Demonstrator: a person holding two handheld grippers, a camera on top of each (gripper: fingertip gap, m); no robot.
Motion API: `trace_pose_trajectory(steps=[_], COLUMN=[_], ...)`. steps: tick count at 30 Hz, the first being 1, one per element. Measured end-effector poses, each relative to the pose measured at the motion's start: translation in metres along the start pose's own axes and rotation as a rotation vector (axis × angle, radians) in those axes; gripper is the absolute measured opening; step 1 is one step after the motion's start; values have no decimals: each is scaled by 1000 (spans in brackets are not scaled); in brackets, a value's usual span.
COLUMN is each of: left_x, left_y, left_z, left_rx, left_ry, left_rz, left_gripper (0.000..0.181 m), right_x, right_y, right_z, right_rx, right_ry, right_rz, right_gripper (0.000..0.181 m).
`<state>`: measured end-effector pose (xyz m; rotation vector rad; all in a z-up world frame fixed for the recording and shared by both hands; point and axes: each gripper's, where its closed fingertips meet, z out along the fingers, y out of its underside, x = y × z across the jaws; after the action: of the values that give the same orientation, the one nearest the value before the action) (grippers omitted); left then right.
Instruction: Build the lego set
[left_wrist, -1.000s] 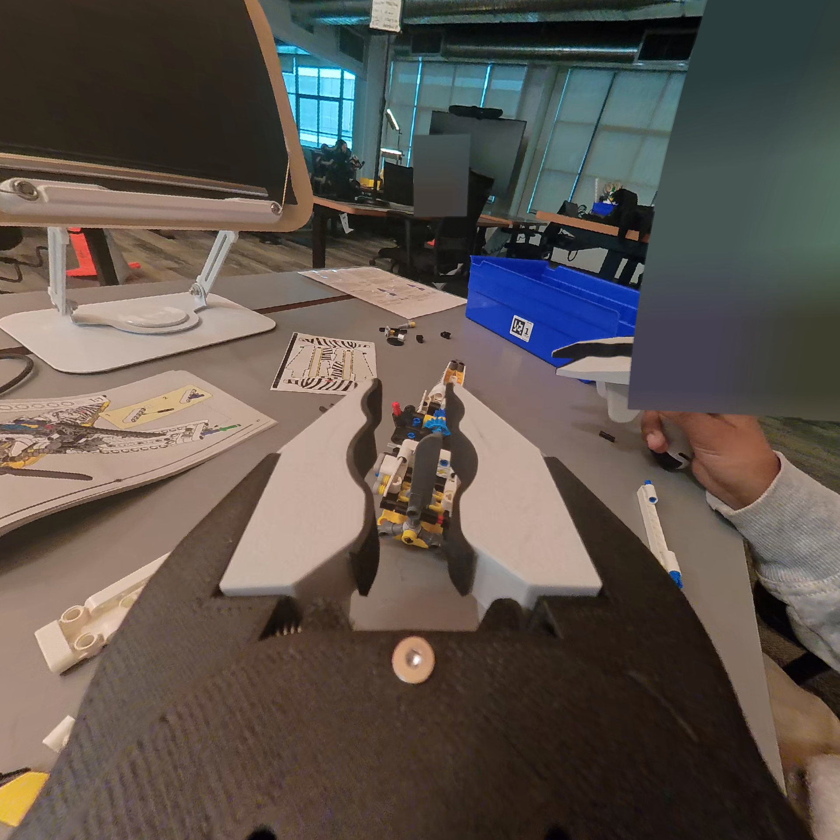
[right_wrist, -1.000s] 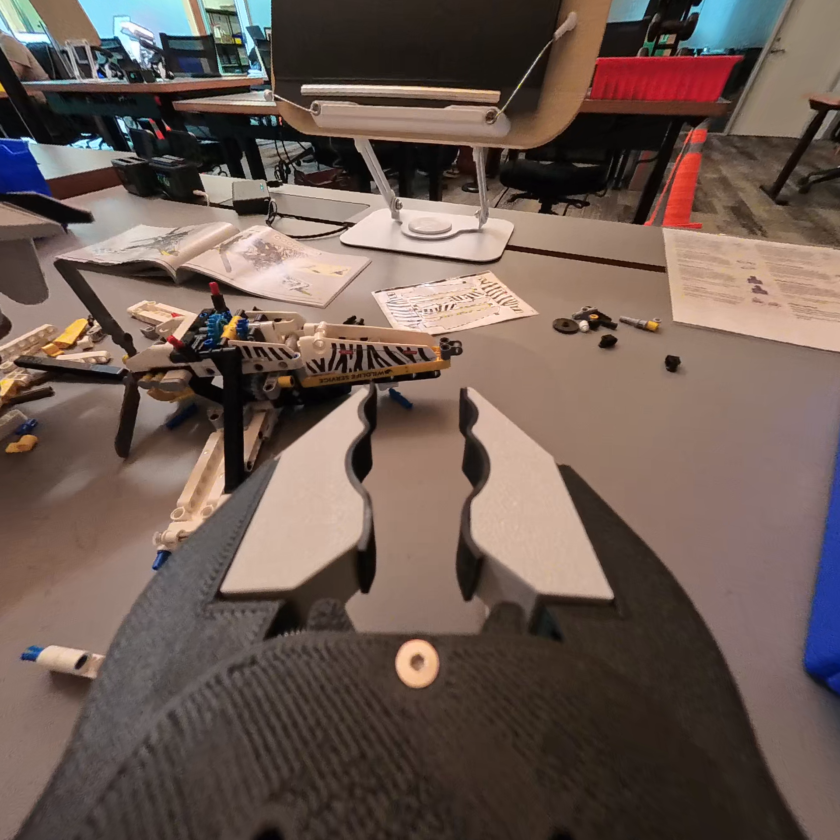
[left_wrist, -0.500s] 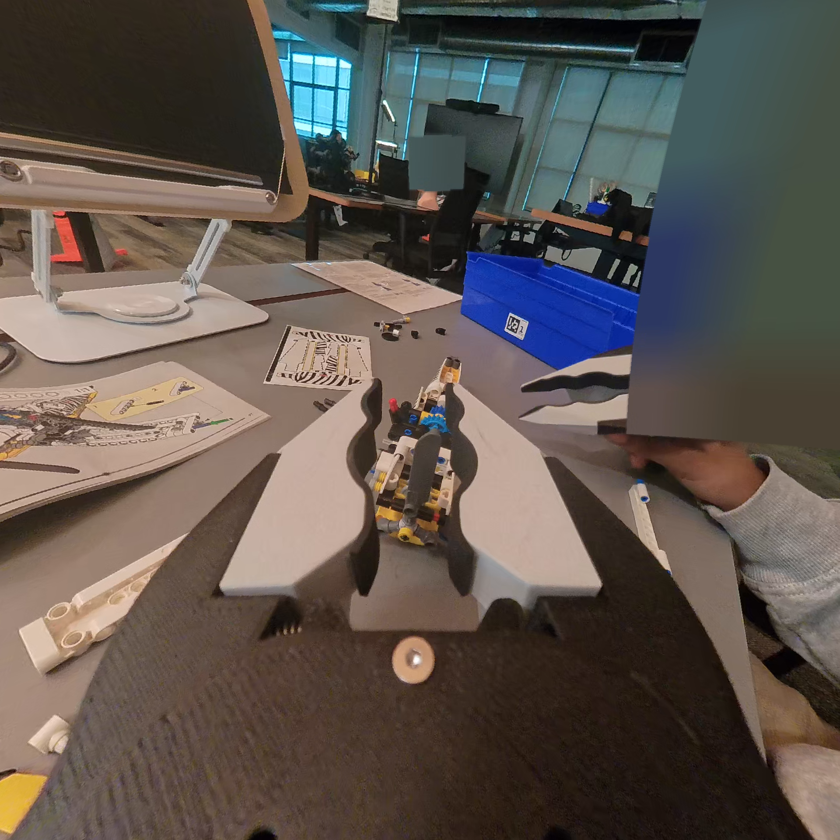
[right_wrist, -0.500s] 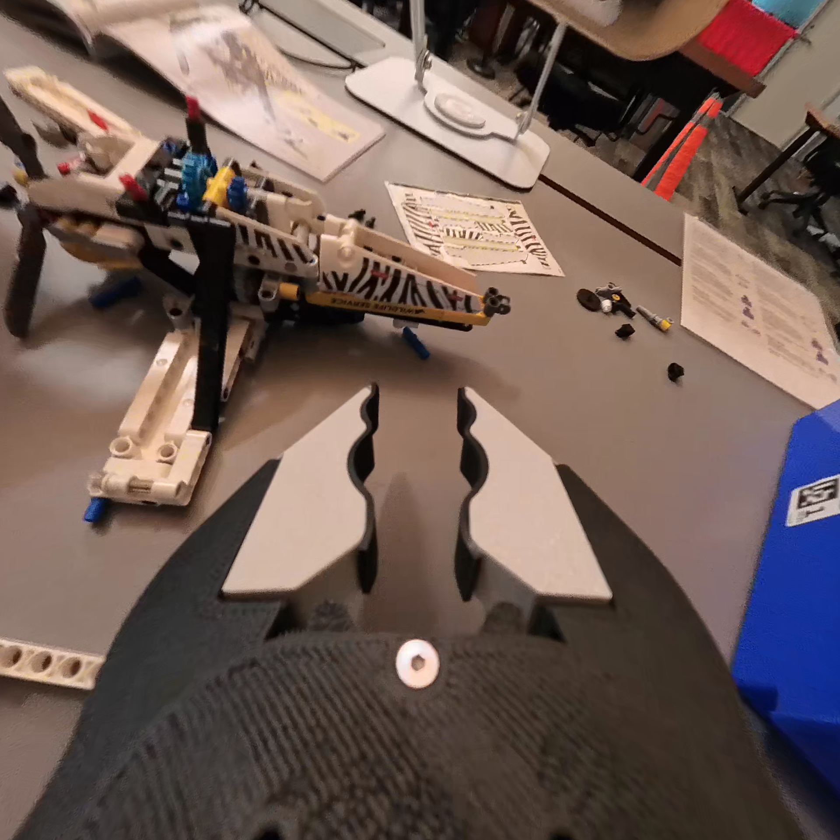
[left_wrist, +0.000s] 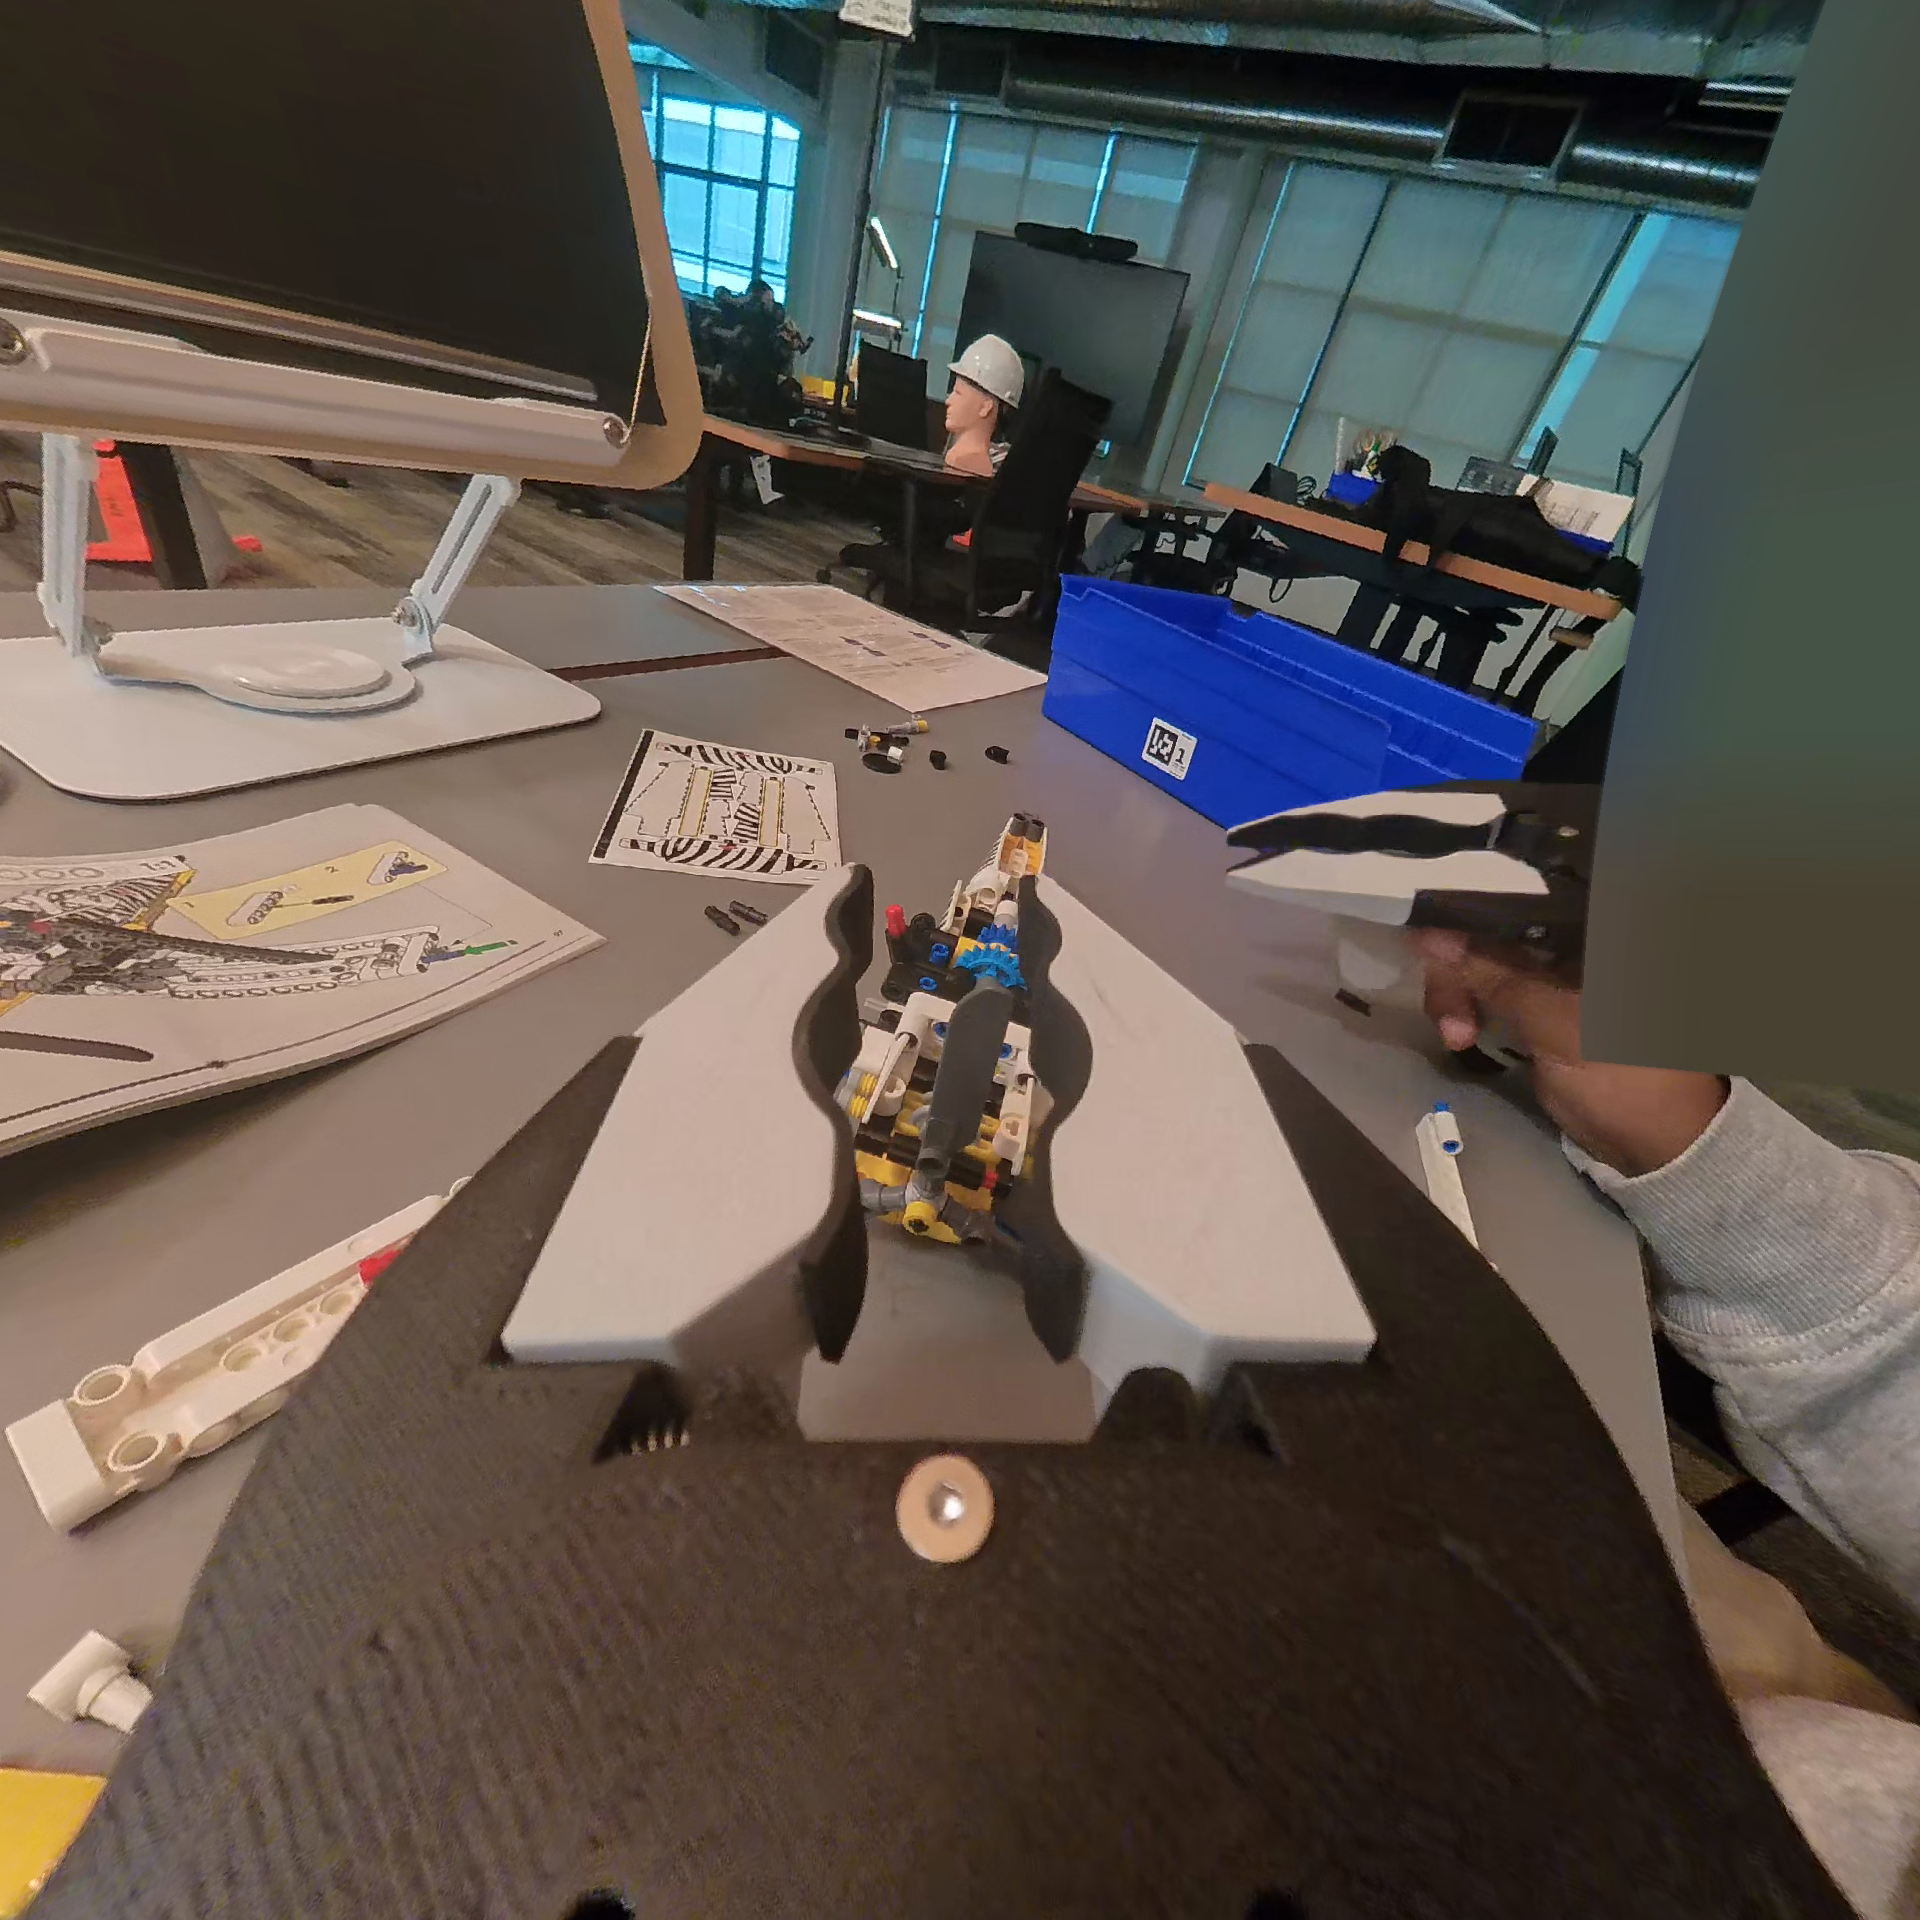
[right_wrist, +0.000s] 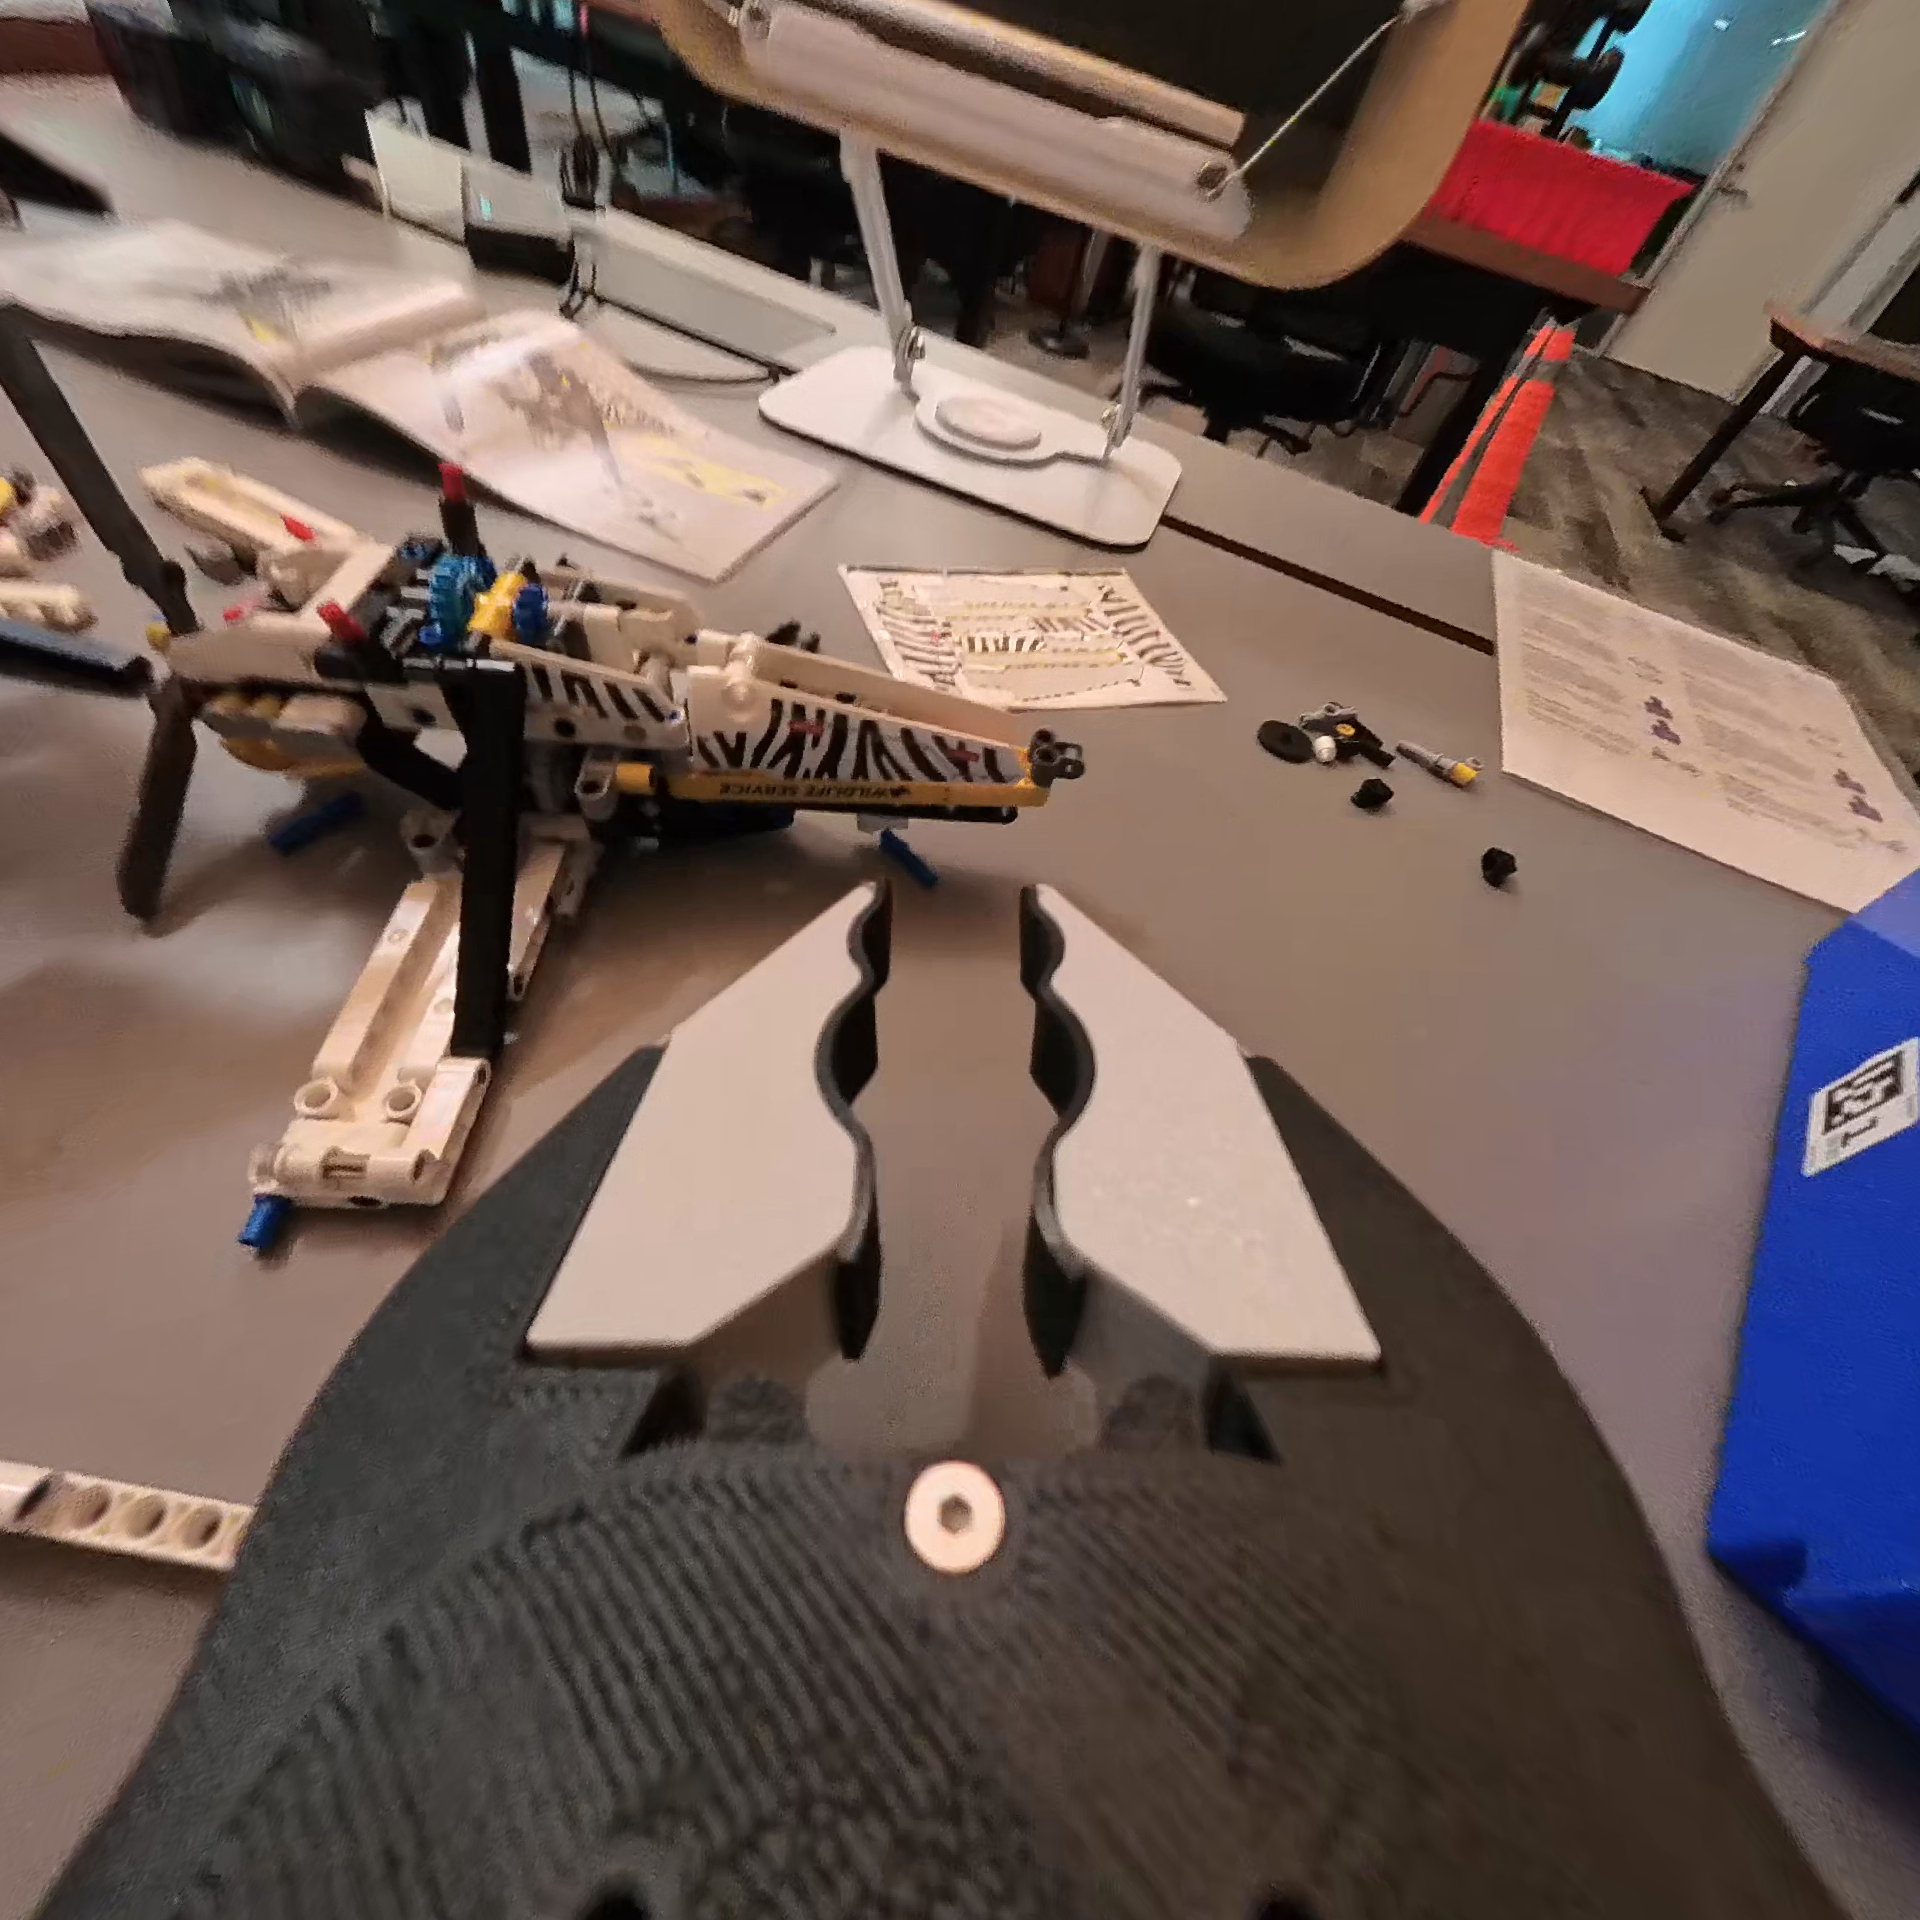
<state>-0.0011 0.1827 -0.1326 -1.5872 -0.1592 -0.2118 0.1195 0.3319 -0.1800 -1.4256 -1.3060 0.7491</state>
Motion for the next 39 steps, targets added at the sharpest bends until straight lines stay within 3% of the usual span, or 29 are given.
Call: trace_pose_trajectory(steps=[11,39], left_x=[0,4], left_y=[1,2], left_z=[0,1], left_rx=[-3,-9], left_ry=[-3,12], left_rz=[8,20], left_gripper=[25,24], right_x=[15,15], right_y=[-14,-13], right_z=[-15,-14], right_rx=[133,121], right_ry=[-26,-28], right_rz=[158,150], right_gripper=[20,20])
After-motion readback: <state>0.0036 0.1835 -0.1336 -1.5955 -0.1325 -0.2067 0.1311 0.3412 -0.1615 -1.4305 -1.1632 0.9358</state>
